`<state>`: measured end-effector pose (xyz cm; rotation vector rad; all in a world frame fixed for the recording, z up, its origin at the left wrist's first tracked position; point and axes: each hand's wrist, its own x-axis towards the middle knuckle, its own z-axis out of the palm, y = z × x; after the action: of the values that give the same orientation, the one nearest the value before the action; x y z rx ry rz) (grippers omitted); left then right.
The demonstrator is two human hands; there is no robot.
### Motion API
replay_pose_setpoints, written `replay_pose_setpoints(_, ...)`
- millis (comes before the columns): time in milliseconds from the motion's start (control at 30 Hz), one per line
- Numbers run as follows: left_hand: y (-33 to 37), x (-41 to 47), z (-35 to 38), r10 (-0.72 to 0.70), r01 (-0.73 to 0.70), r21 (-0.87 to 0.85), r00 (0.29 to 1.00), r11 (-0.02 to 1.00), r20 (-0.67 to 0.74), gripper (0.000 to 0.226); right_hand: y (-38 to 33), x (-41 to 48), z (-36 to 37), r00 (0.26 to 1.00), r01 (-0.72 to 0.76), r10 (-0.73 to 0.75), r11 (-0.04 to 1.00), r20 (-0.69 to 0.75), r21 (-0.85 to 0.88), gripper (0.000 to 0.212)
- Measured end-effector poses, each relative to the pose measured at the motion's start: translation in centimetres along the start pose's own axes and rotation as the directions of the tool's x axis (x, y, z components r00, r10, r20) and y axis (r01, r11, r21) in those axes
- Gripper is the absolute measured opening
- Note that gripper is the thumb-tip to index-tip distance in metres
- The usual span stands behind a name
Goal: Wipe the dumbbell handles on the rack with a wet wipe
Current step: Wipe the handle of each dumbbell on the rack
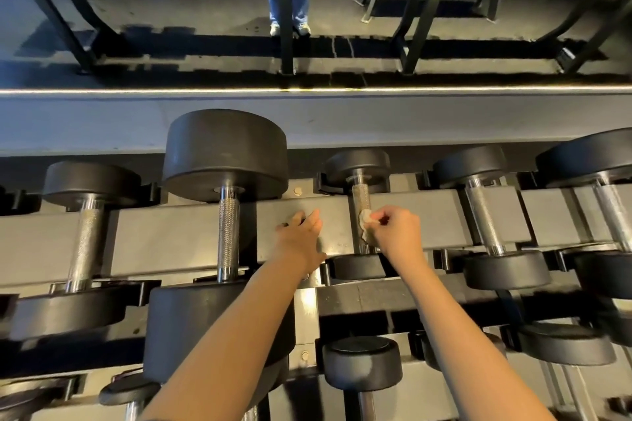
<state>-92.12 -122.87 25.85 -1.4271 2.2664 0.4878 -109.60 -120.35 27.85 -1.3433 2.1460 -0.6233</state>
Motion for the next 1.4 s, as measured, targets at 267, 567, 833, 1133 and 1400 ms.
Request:
replay_pose_setpoints(267,-0.1,0.1,-0.2,-0.002,0.002,-0.007,1.0,1.0,0.023,0.071,-2.2,2.8,0.4,0.992,0.042,-0.021,0.986,-0.128,0.161,0.013)
replay_pose_setpoints(567,0.0,0.4,0.2,-0.011,0.011,-0.038,1.0,0.999,-0.007,0.072,0.0,-0.3,-0.3,0.999,-0.033,0.031,0.996,0.022,0.086,0.011)
replay_pose_setpoints(833,0.0,0.5,0.7,-0.023,0.019,-0.059,0.997,0.998,-0.068,0.069,-1.5,1.3,-0.2,0.998,0.015,0.001,0.974,-0.07,0.226,0.016)
replay_pose_setpoints(1133,0.0,0.8,1.0,-0.033,0.026,-0.077,0.996,0.997,-0.084,0.068,-0.1,-0.4,0.4,1.0,0.008,-0.006,0.997,-0.028,0.072,0.014)
replay_pose_setpoints(1400,0.1,0.6,0.5,-0.029,0.025,-0.053,0.997,0.998,-0.068,0.063,-2.0,1.6,1.0,0.978,0.088,-0.064,0.989,-0.196,0.116,0.018)
